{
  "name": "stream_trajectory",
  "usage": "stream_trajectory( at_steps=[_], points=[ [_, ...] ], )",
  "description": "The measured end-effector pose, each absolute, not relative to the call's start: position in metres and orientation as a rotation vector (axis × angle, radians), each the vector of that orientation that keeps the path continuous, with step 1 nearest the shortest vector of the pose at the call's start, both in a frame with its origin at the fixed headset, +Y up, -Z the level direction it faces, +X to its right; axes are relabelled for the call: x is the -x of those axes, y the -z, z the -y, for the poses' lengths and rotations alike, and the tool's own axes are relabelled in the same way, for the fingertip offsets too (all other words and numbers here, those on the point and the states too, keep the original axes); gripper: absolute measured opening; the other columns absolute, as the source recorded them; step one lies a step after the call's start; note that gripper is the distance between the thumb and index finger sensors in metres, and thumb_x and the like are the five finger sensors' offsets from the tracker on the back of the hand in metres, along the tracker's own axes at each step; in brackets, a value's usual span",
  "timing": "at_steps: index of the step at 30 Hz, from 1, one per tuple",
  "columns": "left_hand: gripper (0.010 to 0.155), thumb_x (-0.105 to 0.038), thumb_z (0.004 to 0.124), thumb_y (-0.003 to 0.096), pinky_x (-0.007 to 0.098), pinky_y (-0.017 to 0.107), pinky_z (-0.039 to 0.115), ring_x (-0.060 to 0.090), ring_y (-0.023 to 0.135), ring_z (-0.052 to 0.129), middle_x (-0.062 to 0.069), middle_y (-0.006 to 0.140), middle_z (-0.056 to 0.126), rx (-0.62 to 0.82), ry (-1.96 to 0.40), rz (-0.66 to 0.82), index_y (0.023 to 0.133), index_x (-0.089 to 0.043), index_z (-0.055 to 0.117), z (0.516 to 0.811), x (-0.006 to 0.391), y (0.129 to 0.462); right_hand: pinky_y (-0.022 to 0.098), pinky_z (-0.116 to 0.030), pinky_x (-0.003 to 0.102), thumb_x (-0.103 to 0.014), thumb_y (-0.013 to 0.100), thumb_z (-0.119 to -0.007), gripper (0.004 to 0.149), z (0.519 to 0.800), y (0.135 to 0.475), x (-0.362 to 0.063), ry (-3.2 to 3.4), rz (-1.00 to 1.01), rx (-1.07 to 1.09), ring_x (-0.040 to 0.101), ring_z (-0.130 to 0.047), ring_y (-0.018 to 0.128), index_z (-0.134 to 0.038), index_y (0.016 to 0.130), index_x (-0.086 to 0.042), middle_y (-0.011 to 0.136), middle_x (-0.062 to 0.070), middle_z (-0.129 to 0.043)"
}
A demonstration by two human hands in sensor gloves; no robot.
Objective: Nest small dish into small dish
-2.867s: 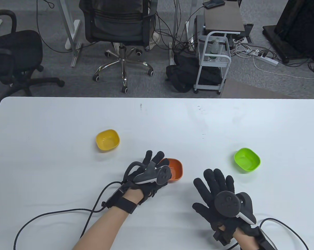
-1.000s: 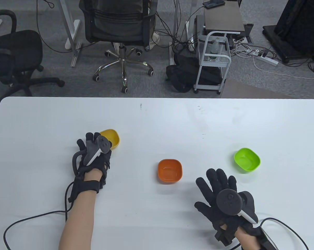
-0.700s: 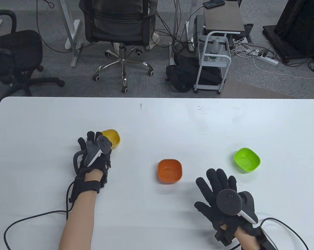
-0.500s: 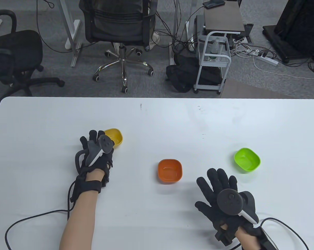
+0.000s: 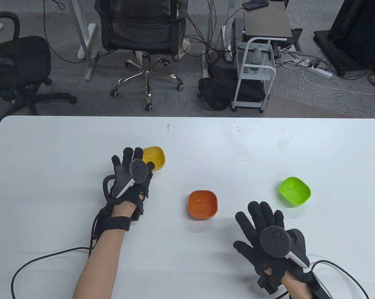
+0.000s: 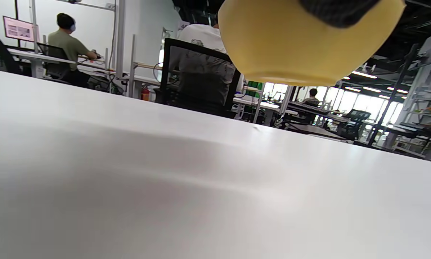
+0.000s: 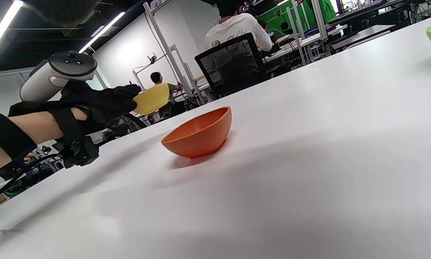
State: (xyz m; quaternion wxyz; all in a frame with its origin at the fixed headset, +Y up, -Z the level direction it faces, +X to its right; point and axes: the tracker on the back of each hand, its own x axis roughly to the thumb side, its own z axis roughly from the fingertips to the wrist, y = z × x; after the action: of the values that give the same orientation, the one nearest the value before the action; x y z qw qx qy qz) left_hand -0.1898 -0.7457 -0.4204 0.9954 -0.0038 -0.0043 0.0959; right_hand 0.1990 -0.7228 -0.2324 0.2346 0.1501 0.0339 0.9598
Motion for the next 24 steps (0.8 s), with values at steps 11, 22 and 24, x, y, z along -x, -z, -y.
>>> stream_trajectory(
  at_steps=[11,22,24],
  points=[
    [0.046,-0.052,0.066,0.0402,0.054,0.078,0.002,0.013,0.112,0.004,-0.022,0.117,0.021,-0.016,-0.212,0.206,0.087,-0.054,0.065,0.726,0.128,0.394,0.065,0.003,0.065,-0.061,0.034,-0.071,0.075,0.722,0.232,-0.199,-2.634,-0.093,-0.416,0.038,0.002,0.102,-0.033,0.096,-0.042,0.108,-0.001,-0.002],
    [0.046,-0.052,0.067,0.0395,0.054,0.077,0.003,0.014,0.112,0.005,-0.021,0.117,0.024,0.048,-0.178,0.398,0.086,-0.053,0.067,0.737,0.07,0.362,0.065,0.002,0.065,-0.061,0.034,-0.071,0.075,0.722,0.232,-0.2,-2.632,-0.091,-0.423,0.038,0.002,0.102,-0.033,0.096,-0.041,0.108,-0.001,-0.002],
    [0.046,-0.052,0.067,0.0394,0.054,0.077,0.003,0.014,0.112,0.006,-0.021,0.117,0.024,0.056,-0.158,0.417,0.086,-0.053,0.068,0.742,0.065,0.358,0.065,0.002,0.065,-0.061,0.034,-0.071,0.075,0.722,0.231,-0.2,-2.632,-0.092,-0.424,0.039,0.002,0.102,-0.033,0.096,-0.041,0.108,-0.001,-0.002]
  ],
)
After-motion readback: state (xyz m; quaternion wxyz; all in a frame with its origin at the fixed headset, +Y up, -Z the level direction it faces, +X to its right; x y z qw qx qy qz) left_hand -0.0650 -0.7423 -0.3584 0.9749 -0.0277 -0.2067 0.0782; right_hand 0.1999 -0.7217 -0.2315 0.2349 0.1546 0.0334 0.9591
